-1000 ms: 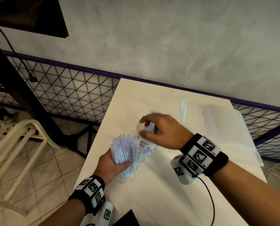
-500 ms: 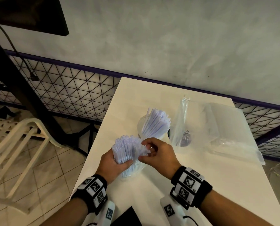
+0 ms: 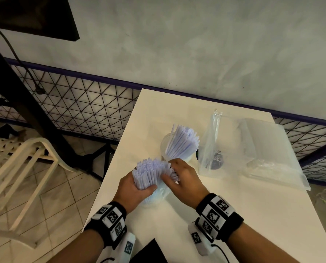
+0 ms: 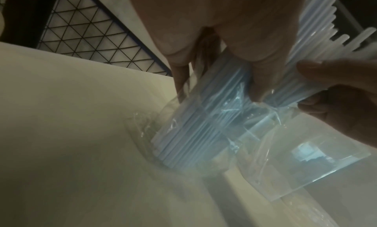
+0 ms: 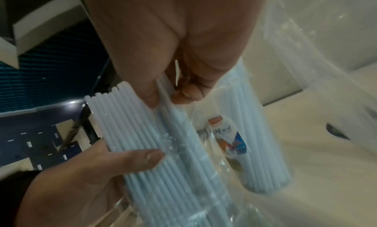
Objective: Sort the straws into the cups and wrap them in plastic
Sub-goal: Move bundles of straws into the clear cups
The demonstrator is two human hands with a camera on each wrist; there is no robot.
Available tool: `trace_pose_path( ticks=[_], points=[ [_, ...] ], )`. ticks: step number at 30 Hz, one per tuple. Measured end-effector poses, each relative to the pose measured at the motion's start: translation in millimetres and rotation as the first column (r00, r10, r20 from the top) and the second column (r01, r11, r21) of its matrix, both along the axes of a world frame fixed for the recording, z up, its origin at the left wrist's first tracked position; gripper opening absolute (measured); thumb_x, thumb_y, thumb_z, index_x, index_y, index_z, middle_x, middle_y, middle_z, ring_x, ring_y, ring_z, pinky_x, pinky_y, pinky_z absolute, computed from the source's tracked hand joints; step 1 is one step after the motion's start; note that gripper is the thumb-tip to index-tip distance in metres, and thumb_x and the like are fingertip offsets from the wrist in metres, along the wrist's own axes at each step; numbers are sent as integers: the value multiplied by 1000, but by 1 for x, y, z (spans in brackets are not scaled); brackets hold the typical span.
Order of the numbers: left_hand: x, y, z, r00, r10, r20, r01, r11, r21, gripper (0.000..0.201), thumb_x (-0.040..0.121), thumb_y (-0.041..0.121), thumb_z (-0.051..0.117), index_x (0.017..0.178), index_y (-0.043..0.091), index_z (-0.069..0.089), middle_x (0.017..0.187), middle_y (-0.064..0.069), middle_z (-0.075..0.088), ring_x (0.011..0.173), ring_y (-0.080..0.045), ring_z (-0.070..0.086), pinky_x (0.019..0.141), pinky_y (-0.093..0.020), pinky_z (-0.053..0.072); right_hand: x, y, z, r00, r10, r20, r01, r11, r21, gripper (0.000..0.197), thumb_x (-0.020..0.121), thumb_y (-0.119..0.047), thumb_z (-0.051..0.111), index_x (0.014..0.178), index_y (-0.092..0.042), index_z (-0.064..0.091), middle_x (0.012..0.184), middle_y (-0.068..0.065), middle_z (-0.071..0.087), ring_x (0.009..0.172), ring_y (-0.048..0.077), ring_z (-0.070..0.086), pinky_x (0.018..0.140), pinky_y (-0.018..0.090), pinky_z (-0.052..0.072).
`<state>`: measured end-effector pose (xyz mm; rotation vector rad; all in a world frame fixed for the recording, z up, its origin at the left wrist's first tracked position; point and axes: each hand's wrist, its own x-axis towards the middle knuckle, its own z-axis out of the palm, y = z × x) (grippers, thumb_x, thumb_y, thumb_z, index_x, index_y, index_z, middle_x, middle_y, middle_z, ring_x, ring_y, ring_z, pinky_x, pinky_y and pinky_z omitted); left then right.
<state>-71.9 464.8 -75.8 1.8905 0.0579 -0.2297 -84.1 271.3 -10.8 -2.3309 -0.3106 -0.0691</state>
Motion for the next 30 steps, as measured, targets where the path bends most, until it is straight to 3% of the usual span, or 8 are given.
trace_pose_path(
  ticks=[3, 8, 11, 18, 22, 25, 27, 30],
  points=[
    [2, 3, 0, 1000, 0, 1, 0, 1000, 27, 42, 67, 18, 90, 104, 17, 71, 94, 5, 75, 86, -4, 71, 78, -23, 56, 4, -2, 4, 1000, -9, 24, 10, 999, -49, 21, 93, -28, 63, 92, -8, 61, 90, 3, 59, 79, 19, 57, 72, 27, 45],
    [1, 2, -2, 1000, -3, -5, 3, 999, 49, 42, 67, 18, 90, 103, 16, 69, 90, 6, 73, 82, -2, 69, 65, -10, 51, 2, -3, -8, 995, -95, -44, 98, 992, 83, 19, 80, -23, 80, 94, -14, 71, 90, -2, 66, 81, 7, 60, 71, 5, 40],
    [1, 2, -1, 1000, -17, -14, 18, 998, 62, 41, 68, 19, 89, 104, 17, 69, 88, 6, 73, 79, 1, 69, 62, -9, 51, 4, -5, -9, 993, -90, -77, 93, 995, 36, 19, 79, -24, 79, 95, -17, 71, 94, -4, 66, 81, 6, 60, 72, 4, 39],
    [4, 2, -1, 1000, -2, -23, 3, 999, 49, 43, 69, 16, 88, 108, 17, 69, 93, 9, 73, 86, 1, 68, 68, -7, 48, 9, -7, 6, 999, -40, 0, 40, 997, -62, 21, 83, -27, 71, 71, -11, 62, 74, -1, 58, 67, 14, 54, 61, 22, 40],
    [2, 0, -1, 1000, -9, -27, 10, 999, 47, 42, 69, 14, 88, 107, 17, 69, 91, 9, 73, 83, 2, 68, 64, -6, 49, 12, -10, 11, 995, -91, -43, 90, 996, -25, 30, 78, -30, 72, 71, -5, 59, 69, 6, 61, 64, 20, 57, 60, 31, 45],
    [2, 0, 0, 1000, -4, -17, 5, 999, 49, 42, 68, 14, 88, 105, 18, 69, 90, 10, 72, 84, 2, 68, 64, -7, 49, 13, -7, 16, 996, -67, -54, 67, 998, 7, 22, 77, -27, 63, 62, -16, 53, 58, -4, 56, 58, 15, 52, 54, 21, 38],
    [1, 1, 0, 1000, 1, -18, 0, 999, 46, 42, 68, 14, 89, 105, 18, 69, 91, 9, 72, 85, 0, 68, 67, -8, 48, 14, -5, 21, 996, -82, -35, 81, 997, -7, 30, 79, -18, 63, 58, -29, 45, 54, -13, 51, 56, 8, 50, 56, 12, 34],
    [0, 2, 0, 1000, -5, -19, 6, 999, 54, 43, 68, 17, 89, 105, 18, 68, 92, 8, 72, 86, -1, 68, 69, -12, 49, 14, -6, 28, 994, -102, -44, 103, 994, 21, 24, 76, -16, 64, 64, -31, 50, 55, -14, 52, 59, 5, 52, 59, 8, 35]
  ],
)
